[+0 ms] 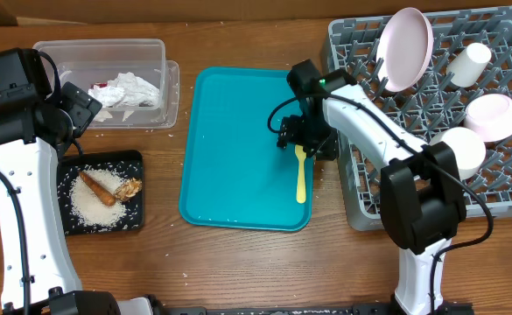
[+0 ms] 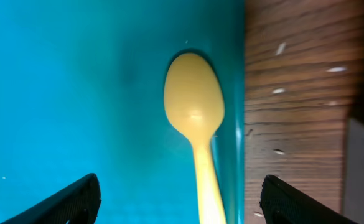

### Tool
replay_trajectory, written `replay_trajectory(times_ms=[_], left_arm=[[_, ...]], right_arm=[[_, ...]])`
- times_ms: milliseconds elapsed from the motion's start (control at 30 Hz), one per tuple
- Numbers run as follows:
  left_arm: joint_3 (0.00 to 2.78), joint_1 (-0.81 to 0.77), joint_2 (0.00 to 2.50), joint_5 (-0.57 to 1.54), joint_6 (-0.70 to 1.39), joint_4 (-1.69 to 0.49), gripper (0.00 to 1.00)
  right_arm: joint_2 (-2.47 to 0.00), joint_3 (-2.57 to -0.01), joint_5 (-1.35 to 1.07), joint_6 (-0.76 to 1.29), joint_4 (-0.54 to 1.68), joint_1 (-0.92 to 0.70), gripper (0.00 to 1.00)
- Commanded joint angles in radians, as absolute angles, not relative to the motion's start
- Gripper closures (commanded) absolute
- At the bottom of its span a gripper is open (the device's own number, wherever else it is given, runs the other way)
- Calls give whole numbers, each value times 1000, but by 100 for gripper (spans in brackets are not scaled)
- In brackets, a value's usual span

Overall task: Sort waste into correct bins and load items into the dishwasher
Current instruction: 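Move the right gripper over the yellow spoon on the teal tray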

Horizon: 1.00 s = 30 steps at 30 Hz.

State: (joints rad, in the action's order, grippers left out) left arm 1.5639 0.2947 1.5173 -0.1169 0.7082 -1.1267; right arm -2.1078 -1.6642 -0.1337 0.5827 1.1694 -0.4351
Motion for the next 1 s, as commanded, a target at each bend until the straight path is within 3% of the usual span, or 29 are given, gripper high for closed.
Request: replay_trajectory(times_ms=[0,300,500,633,800,833,867,967], left_arm=[[1566,294,1523,-131,726,-1126,0],[1566,294,1523,-131,726,-1126,0],[1566,294,1523,-131,726,-1126,0],[1566,294,1523,-131,726,-1126,0],[1566,294,1523,-131,726,-1126,0],[1566,294,1523,-131,726,-1126,0],[1566,294,1523,-131,726,-1126,0],[1566,294,1523,-131,726,-1126,0]], right_arm=[[-2111,-1593,-159,596,1121,-456,16],[-2112,-1555,-130,601,1011,-524,19],[-2111,-1605,81,656,1090,-538,20],[-2110,-1710,104,654,1200,-524,27],[-2112,-1639,63,656,1165,-523,58],[-2112,-1629,26,656,1153,-523,71],[-2112,-1626,-5,656,1147,-527,76],[-2112,-1626,-12,655,1131,-548,70]])
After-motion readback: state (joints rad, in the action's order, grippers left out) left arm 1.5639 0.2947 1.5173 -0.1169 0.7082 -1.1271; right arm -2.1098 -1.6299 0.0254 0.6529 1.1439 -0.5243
